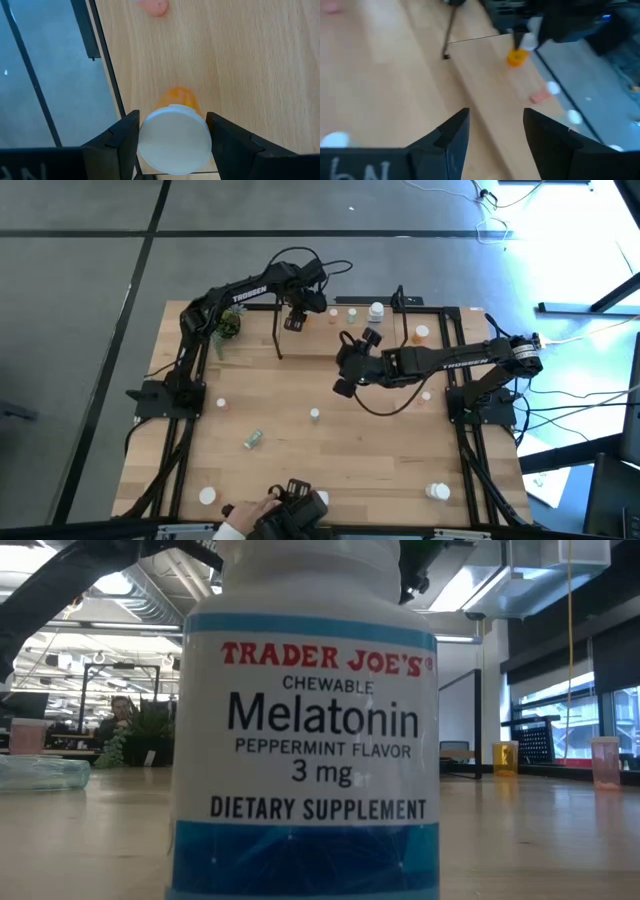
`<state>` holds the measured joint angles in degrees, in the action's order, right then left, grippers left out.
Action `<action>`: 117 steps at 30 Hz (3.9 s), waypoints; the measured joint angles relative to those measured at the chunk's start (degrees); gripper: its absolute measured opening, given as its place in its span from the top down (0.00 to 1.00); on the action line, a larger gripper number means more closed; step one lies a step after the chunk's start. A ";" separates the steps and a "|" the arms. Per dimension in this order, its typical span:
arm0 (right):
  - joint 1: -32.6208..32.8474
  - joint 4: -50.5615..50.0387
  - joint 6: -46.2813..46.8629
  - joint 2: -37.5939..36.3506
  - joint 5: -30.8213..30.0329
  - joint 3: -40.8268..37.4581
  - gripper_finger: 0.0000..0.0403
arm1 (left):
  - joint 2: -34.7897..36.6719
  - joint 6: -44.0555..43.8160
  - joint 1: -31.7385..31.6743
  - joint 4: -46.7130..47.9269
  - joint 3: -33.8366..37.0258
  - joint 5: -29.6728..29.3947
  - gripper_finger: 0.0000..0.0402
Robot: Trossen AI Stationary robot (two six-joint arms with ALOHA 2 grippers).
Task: Pick and place medicine bottles onto shelf by color
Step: Put the bottom right orange pill bottle on the shelf, then put the right green pill bottle on the shelf aligned with the green bottle
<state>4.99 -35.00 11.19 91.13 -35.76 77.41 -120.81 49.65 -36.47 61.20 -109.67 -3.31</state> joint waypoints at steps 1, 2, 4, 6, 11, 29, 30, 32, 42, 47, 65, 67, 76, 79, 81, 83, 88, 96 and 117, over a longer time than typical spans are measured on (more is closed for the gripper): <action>0.00 0.00 -0.18 0.00 1.41 0.00 0.53 | 0.00 0.02 0.00 0.00 0.00 0.00 0.52; 0.00 0.00 -0.20 0.00 2.89 0.00 0.53 | 0.00 0.02 0.00 0.01 0.00 0.00 0.52; 0.02 0.00 0.54 0.00 5.55 0.00 0.53 | 0.00 0.02 0.00 0.01 0.00 0.00 0.52; 0.02 0.02 0.57 0.00 8.06 0.00 0.53 | 0.00 0.02 0.00 0.01 0.00 0.00 0.52; 0.02 0.02 0.53 0.00 13.99 0.00 0.53 | 0.00 0.02 0.00 0.03 0.00 0.00 0.52; 0.02 0.02 0.46 -0.02 17.91 0.00 0.53 | 0.00 0.16 0.11 0.83 0.00 1.10 0.52; 0.02 0.02 0.51 -0.02 17.91 0.00 0.53 | 0.00 0.17 0.11 1.02 0.00 1.10 0.52; 0.02 0.02 0.49 -0.02 17.91 0.00 0.53 | 0.00 0.33 0.12 1.37 0.00 1.11 0.52; 0.02 0.03 0.51 -0.03 17.90 0.00 0.53 | -0.96 0.48 -0.20 1.82 0.00 1.53 0.52; 0.02 0.02 0.52 -0.04 17.89 0.00 0.53 | -0.94 0.50 -0.41 1.78 -0.02 1.77 0.52; 0.02 0.03 0.43 -0.04 17.89 0.00 0.53 | -0.94 0.04 -0.70 -0.95 0.00 1.74 0.51; 0.02 0.03 0.43 -0.04 17.89 0.00 0.53 | -0.94 0.07 -0.70 -0.95 -0.02 1.73 0.50; 0.02 0.04 0.37 -0.04 17.89 0.00 0.53 | -0.94 0.46 -0.70 -1.58 -0.02 0.87 0.38; 0.02 0.03 0.37 -0.04 17.89 0.00 0.53 | -0.94 0.47 -0.70 -1.65 -0.02 0.89 0.37; 0.02 0.04 0.37 -0.04 17.89 0.00 0.53 | -0.94 0.46 -0.66 -1.65 -0.02 0.87 0.37; 0.01 0.04 0.37 -0.04 17.89 0.00 0.53 | -0.94 0.42 -0.66 -1.61 -0.02 0.85 0.37; 0.02 0.04 0.37 -0.04 17.89 0.00 0.53 | -0.94 0.44 -0.59 -1.37 -0.02 -0.15 0.36; 0.02 0.04 0.37 -0.04 17.89 0.00 0.53 | -0.94 0.44 -0.28 -1.37 -0.02 -0.62 0.36; 0.02 0.04 0.37 -0.04 17.89 0.00 0.53 | -0.85 -6.88 2.03 13.19 -13.84 -3.21 0.36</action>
<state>5.01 -34.96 11.55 91.09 -17.87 77.41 -121.67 42.77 -34.44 74.39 -123.50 -6.52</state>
